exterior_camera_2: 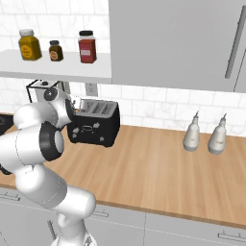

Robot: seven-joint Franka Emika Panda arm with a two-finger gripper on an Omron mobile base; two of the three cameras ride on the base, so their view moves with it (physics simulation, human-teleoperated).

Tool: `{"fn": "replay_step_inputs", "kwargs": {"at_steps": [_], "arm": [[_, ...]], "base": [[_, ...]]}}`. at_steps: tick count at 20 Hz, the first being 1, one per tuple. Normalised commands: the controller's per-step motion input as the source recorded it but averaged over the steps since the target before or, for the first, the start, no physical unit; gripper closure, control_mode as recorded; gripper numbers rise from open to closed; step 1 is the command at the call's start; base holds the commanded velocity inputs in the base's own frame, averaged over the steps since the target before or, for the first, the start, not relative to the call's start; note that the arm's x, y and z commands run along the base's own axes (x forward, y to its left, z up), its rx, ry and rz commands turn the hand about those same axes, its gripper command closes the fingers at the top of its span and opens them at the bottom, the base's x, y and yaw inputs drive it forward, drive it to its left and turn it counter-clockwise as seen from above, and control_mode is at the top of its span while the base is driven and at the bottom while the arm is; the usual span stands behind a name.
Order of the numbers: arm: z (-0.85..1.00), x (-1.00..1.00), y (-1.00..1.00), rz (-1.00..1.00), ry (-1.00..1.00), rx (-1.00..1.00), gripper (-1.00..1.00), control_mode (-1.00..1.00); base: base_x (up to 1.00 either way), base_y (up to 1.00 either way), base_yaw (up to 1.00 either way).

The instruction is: Start the toaster. Once the lever pops up, take the bread to the plate on the dining counter.

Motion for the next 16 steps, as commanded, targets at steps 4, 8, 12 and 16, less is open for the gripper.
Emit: {"fn": "replay_step_inputs", "kwargs": {"at_steps": [4, 8, 12, 16], "arm": [[0.00, 0.00, 0.00, 0.00, 0.00, 0.00, -1.00, -1.00], [0.00, 0.00, 0.00, 0.00, 0.00, 0.00, -1.00, -1.00], [0.00, 0.00, 0.00, 0.00, 0.00, 0.00, -1.00, -1.00], [0.00, 0.00, 0.00, 0.00, 0.00, 0.00, -1.00, -1.00]], "base": [[0.00, 0.00, 0.00], [0.00, 0.00, 0.00], [0.00, 0.00, 0.00], [0.00, 0.00, 0.00]]}}
